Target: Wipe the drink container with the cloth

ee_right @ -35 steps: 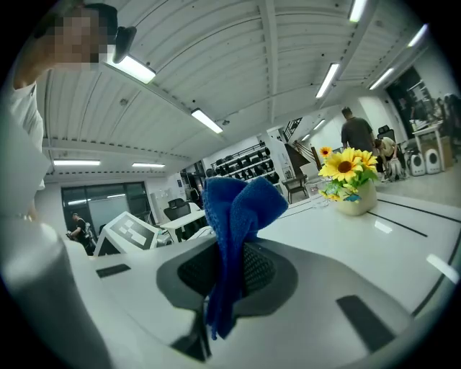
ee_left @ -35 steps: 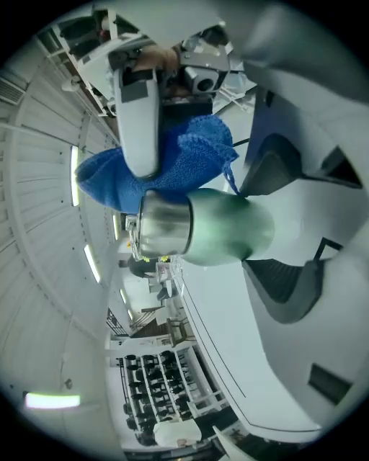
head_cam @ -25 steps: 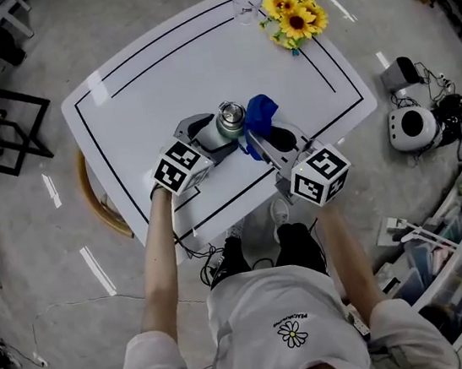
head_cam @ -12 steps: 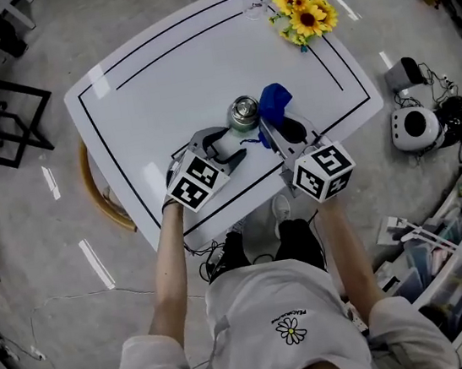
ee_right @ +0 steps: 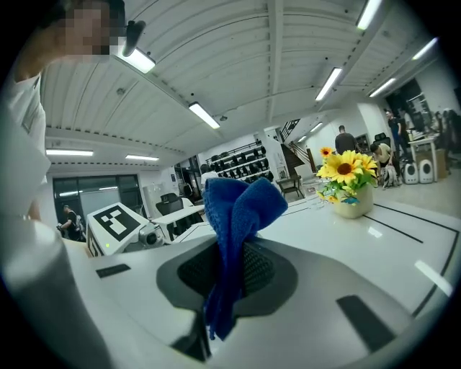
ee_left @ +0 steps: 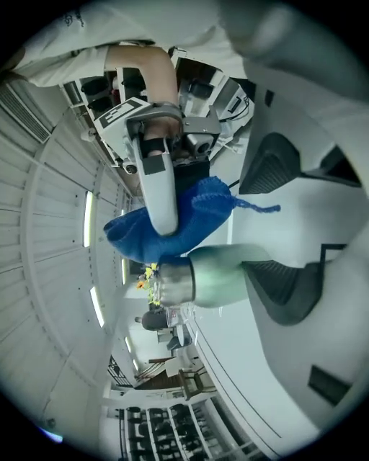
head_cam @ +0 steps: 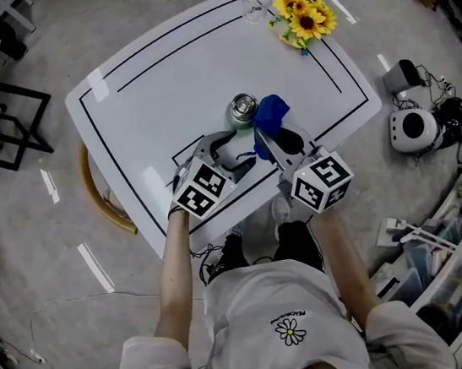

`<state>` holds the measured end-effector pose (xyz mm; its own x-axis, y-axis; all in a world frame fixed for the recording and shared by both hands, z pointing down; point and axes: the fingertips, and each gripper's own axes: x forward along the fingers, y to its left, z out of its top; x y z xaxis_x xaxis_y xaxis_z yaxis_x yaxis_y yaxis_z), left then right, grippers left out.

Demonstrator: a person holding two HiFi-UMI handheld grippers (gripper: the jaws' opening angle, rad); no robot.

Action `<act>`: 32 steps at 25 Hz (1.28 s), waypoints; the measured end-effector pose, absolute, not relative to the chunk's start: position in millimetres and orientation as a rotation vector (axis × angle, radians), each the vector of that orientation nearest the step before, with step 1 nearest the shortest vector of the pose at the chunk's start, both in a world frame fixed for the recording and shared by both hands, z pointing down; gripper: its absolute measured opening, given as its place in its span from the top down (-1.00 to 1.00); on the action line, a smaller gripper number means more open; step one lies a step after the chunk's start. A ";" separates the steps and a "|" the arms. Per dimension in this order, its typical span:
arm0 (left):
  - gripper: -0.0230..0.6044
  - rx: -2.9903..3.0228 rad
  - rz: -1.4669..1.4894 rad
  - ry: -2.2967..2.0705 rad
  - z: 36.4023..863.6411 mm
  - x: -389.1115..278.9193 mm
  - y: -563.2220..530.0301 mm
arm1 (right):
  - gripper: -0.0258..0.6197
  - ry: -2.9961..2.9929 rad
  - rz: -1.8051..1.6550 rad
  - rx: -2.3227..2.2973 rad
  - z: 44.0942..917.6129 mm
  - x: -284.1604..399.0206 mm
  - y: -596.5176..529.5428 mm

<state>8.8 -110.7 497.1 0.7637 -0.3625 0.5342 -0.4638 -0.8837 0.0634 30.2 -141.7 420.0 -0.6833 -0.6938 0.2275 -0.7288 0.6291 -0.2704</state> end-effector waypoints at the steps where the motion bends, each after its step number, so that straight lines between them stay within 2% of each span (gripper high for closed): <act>1: 0.00 2.763 0.768 -0.687 494.2 1.6 -113.5 | 0.79 -2.743 0.524 1.202 419.6 30.0 -142.2; 3: -0.14 2.744 0.717 -0.768 488.4 -13.5 -125.7 | 0.79 -2.744 0.522 1.201 419.2 29.6 -143.9; 7: -0.22 2.695 0.598 -0.874 487.9 -24.8 -163.7 | 0.79 -2.749 0.525 1.204 419.1 29.6 -145.7; 18: -0.22 2.693 0.751 -0.728 502.0 -4.3 -127.0 | 0.79 -2.723 0.488 1.270 419.9 35.9 -153.0; 32: -0.22 2.710 0.708 -0.737 496.0 -12.9 -122.2 | 0.79 -2.760 0.525 1.222 414.5 22.6 -132.4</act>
